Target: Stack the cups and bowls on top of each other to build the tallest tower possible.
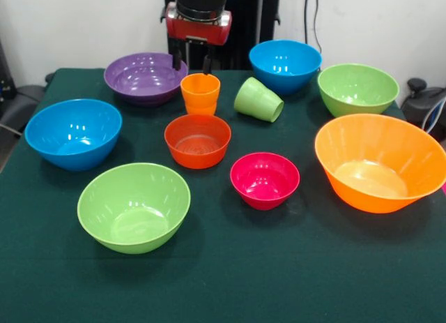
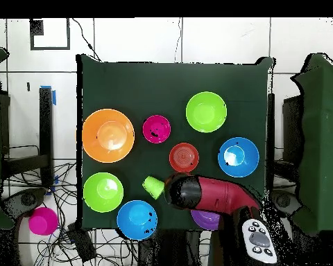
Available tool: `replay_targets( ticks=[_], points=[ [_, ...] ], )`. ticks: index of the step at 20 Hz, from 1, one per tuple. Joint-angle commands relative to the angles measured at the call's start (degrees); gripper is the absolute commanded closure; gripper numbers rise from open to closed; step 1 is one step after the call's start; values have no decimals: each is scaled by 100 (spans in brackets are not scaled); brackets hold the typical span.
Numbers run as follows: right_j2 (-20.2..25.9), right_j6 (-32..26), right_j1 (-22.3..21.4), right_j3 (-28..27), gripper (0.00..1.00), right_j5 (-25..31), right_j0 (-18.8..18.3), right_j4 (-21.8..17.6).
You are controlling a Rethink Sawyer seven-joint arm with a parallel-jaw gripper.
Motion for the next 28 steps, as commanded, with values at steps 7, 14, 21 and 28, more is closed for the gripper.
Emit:
replay_targets(
  ticks=[7, 14, 21, 28],
  points=[
    [915, 232, 457, 19, 0, -772, -24, -348],
    [936, 116, 454, -71, 0, -642, -135, -380],
    [922, 59, 514, -223, 0, -509, -183, -380],
    [912, 112, 489, -149, 0, -535, -178, -379]
  ],
)
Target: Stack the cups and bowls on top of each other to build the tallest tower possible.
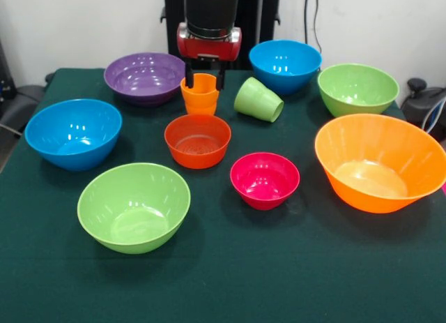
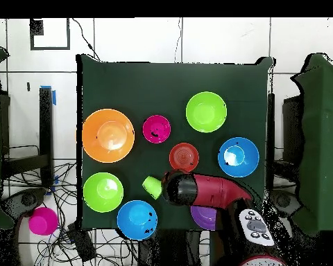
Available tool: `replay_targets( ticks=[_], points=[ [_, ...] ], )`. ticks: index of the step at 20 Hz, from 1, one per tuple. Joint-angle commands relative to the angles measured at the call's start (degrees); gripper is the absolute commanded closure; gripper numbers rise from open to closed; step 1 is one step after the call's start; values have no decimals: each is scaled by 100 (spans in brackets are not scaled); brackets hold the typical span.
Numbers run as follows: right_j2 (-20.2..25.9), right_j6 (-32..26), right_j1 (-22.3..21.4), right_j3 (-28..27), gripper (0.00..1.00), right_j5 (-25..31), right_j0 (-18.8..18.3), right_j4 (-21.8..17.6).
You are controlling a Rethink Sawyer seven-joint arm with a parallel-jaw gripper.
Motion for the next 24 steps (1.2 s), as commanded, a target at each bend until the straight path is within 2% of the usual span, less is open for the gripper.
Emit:
replay_targets(
  ticks=[1, 6, 15, 24],
  points=[
    [534, 137, 188, -136, 0, -129, -3, -330],
    [536, 382, 284, 50, 0, -461, 89, -286],
    [731, 337, 230, 158, 0, -649, 23, -285],
    [384, 543, 261, 279, 0, -353, 143, -158]
  ],
)
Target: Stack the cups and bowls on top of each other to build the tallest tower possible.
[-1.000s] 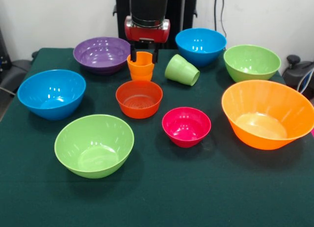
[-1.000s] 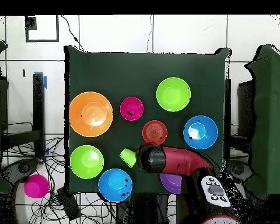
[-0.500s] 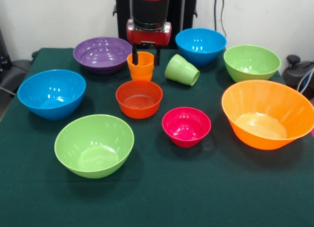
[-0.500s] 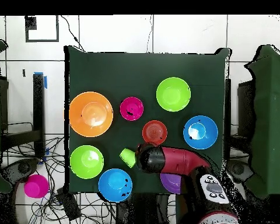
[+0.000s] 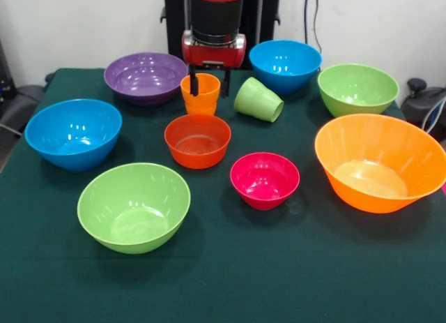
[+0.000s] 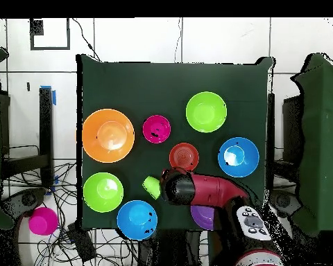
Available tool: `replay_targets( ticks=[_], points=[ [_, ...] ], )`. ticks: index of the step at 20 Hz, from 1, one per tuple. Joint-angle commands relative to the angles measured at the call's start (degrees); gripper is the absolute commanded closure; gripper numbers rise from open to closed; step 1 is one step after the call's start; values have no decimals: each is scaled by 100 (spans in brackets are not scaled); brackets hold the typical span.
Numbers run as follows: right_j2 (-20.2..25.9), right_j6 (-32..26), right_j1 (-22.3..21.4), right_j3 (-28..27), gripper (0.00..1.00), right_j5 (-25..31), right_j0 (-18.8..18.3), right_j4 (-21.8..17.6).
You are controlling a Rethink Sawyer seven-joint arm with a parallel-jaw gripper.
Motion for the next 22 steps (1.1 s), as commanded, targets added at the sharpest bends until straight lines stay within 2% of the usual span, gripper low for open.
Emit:
replay_targets(
  ticks=[1, 8, 15, 22],
  points=[
    [274, 553, 129, 294, 0, 10, 142, -149],
    [14, 608, -256, 491, 0, 360, 255, -59],
    [-66, 742, -172, 685, 0, 199, 301, 9],
    [169, 727, 256, 635, 0, -244, 225, -8]
  ],
)
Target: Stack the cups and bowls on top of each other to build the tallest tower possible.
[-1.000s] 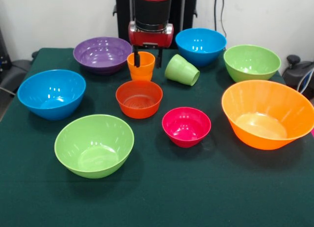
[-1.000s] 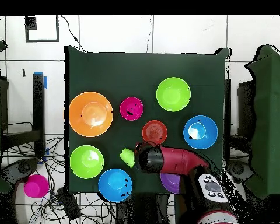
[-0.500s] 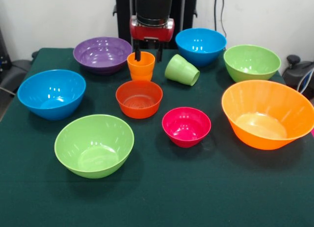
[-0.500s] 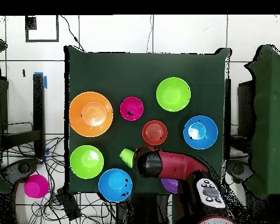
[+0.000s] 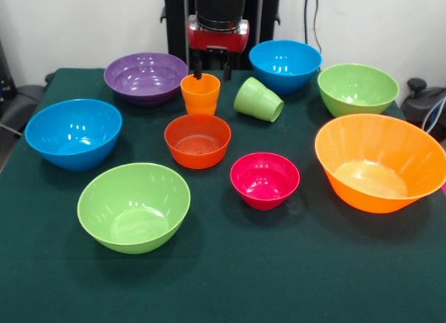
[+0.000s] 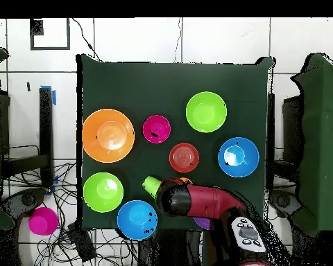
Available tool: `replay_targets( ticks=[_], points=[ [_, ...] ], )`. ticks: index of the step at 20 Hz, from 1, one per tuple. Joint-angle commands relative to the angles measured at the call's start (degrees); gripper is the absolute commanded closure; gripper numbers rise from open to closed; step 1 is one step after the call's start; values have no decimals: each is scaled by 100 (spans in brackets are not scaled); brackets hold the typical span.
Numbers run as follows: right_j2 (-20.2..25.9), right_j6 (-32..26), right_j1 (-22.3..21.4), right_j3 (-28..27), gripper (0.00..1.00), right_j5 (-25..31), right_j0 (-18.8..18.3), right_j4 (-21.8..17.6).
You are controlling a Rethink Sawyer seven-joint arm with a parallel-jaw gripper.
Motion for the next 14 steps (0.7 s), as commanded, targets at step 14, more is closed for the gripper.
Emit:
replay_targets(
  ticks=[14],
  points=[
    [437, 831, 757, 347, 0, -704, -40, -22]
  ],
)
